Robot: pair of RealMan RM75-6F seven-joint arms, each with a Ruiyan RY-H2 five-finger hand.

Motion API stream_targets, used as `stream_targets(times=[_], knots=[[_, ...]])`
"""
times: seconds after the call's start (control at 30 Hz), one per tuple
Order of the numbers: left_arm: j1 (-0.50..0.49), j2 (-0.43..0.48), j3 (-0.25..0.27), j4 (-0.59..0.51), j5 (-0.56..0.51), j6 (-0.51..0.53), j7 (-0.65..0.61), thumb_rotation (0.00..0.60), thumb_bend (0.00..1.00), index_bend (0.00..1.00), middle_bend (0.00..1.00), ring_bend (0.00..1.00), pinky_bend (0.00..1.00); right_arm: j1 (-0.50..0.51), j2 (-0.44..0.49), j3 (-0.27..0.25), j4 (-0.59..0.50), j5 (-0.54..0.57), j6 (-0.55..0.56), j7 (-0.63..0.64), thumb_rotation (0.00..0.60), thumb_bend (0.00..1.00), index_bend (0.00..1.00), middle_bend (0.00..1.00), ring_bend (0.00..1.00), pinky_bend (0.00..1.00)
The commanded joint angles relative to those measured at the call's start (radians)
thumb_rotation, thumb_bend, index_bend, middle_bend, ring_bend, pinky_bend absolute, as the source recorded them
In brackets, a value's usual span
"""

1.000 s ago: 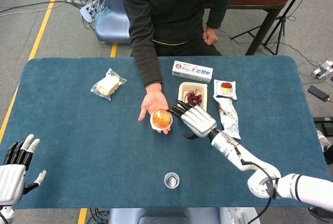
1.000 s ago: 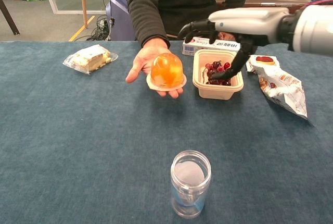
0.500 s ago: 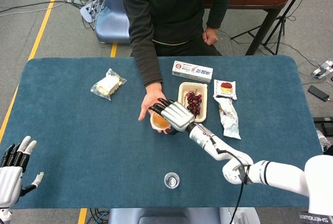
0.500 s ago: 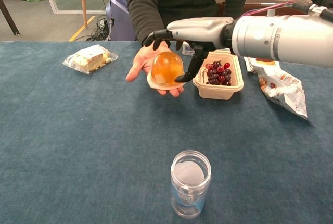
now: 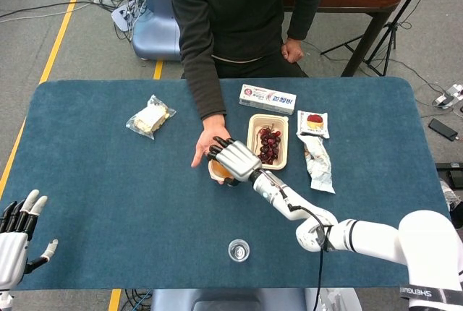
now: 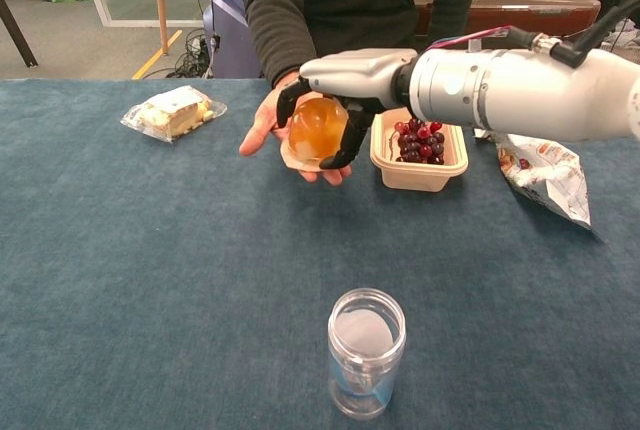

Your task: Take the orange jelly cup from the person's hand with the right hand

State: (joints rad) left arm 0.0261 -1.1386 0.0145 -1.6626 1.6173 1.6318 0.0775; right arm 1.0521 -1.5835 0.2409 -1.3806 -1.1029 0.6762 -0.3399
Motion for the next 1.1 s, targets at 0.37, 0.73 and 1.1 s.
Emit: stream_targets(times=[0.37,0.73,1.1], knots=[[0.004,-0.002,-0.001,0.005,-0.003,0.002,-0.004,0.600,0.30,0.05,0.00,0.00,0.00,-0.007,-0.047,-0.013,0.044,-0.039,0.087,0.024,0.600,0.53,0.62,0.37,0.27,0.72],[0.004,0.000,-0.002,0.004,-0.003,-0.002,-0.004,0.600,0.30,0.05,0.00,0.00,0.00,-0.059,0.106,-0.005,-0.123,-0.059,0.123,0.087,0.600,0.53,0.65,0.40,0.33,0.77],[0.003,0.003,-0.003,-0.005,0.003,-0.002,0.005,0.600,0.30,0.05,0.00,0.00,0.00,-0.172,0.339,-0.075,-0.347,-0.107,0.149,0.154,0.600,0.53,0.66,0.40,0.35,0.78]])
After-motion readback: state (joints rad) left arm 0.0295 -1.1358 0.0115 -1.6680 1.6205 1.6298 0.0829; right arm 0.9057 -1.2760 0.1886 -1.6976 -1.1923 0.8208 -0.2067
